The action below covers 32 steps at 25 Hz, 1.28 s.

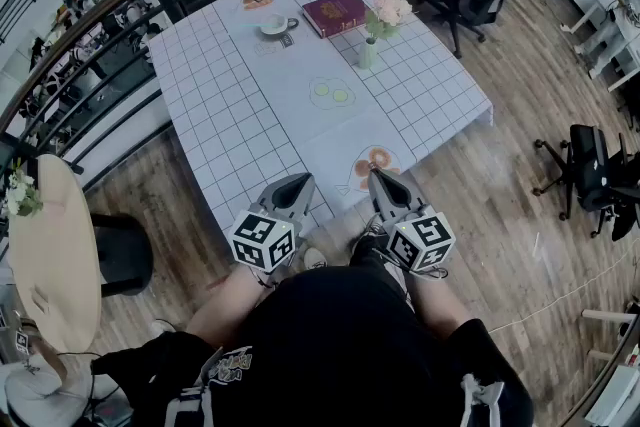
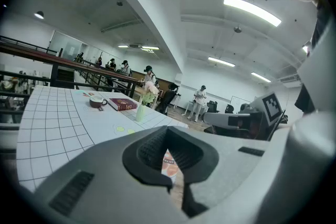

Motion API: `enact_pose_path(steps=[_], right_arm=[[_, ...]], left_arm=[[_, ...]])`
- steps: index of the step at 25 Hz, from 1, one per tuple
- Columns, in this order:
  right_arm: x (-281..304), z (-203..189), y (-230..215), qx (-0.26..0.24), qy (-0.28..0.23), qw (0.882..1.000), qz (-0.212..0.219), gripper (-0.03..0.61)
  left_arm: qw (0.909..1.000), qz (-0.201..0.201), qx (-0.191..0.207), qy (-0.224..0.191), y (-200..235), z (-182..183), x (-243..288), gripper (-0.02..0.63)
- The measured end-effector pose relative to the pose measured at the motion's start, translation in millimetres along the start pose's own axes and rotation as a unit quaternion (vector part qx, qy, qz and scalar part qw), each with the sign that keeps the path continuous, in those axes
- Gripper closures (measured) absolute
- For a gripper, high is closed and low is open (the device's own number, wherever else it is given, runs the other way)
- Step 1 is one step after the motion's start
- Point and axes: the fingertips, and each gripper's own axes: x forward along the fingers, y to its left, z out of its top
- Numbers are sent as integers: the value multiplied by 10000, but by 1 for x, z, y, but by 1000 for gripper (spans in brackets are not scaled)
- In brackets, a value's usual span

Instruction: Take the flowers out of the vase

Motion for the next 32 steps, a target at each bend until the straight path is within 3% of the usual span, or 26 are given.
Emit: enact_pose_path(steps=[16, 32], right_arm=[[-3, 1, -4, 107, -92, 9999, 2, 557], [20, -4, 0, 228, 30, 9997, 68, 557]], left_arm=[[9999, -105, -34, 57, -3, -2, 4, 606], [9998, 41, -178, 67, 18, -8, -10, 606]])
